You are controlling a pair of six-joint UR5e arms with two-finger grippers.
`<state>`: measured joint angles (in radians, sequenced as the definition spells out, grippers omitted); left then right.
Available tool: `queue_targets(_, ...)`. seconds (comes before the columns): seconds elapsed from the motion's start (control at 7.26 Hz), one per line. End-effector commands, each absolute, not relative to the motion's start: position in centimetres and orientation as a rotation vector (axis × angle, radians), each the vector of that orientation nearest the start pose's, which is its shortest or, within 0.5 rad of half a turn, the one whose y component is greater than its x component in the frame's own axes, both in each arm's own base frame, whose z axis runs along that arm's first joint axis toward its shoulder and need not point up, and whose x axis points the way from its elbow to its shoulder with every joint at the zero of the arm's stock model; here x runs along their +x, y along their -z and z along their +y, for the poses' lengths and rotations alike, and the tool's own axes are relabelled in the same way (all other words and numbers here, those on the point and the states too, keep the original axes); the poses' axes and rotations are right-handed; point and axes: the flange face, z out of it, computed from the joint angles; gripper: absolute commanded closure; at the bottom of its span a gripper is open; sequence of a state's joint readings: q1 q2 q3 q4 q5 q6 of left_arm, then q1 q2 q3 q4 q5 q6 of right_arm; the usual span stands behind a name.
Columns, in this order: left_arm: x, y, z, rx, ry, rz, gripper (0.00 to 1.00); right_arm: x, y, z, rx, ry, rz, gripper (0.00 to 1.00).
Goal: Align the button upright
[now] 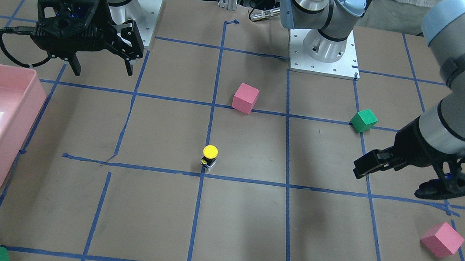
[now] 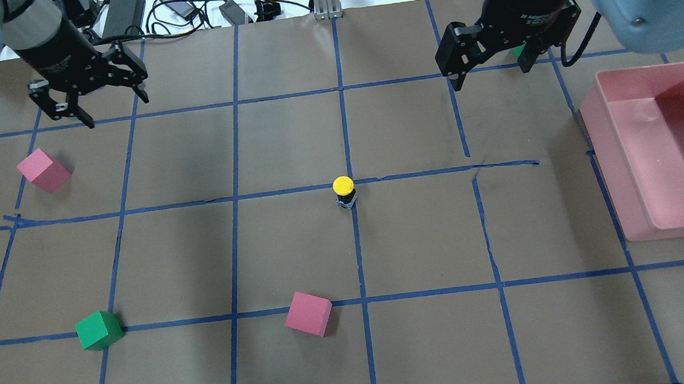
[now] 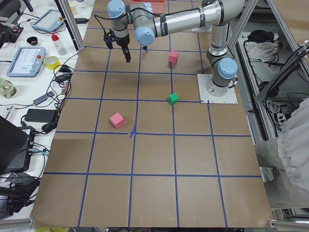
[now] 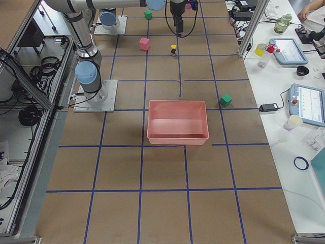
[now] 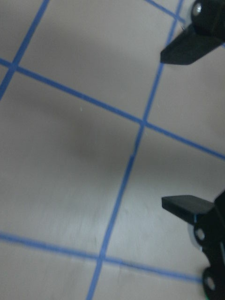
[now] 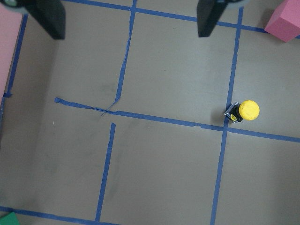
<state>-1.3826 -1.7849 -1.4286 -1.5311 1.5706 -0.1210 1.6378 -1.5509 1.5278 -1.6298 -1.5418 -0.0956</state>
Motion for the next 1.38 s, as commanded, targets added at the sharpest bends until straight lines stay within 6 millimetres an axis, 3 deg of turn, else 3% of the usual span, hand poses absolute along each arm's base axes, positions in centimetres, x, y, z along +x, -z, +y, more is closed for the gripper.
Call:
queue_targets(0.0, -3.6, -51.1, -54.8, -0.267, 0.037, 3.071, 0.0, 17.0, -50.5, -49.8, -0.254, 0.127, 3.101, 0.0)
queue_targets(0.14, -4.9, -52.2, -54.8, -0.196, 0.142, 3.065, 0.0, 16.9, -50.5, -49.8, -0.254, 0.127, 3.101, 0.0)
queue_targets(0.28, -6.8, -49.7, -55.0, -0.133, 0.072, 3.067, 0.0, 17.0, -50.5, -49.8, -0.257, 0.127, 3.1, 0.0)
queue_targets(0.55, -12.0, -50.2, -51.8, 0.013, 0.074, 3.077, 0.0, 17.0, -50.5, -49.8, -0.262, 0.127, 3.1, 0.0)
queue_targets(0.69, -13.5, -50.5, -51.3, 0.063, 0.085, 3.083, 0.0, 17.0, -50.6, -49.7, -0.255, 0.132, 3.1, 0.0)
queue_targets(1.24, -13.7, -51.6, -49.6, 0.139, 0.031, 3.131, 0.0, 16.9, -50.5, -49.8, -0.255, 0.13, 3.102, 0.0)
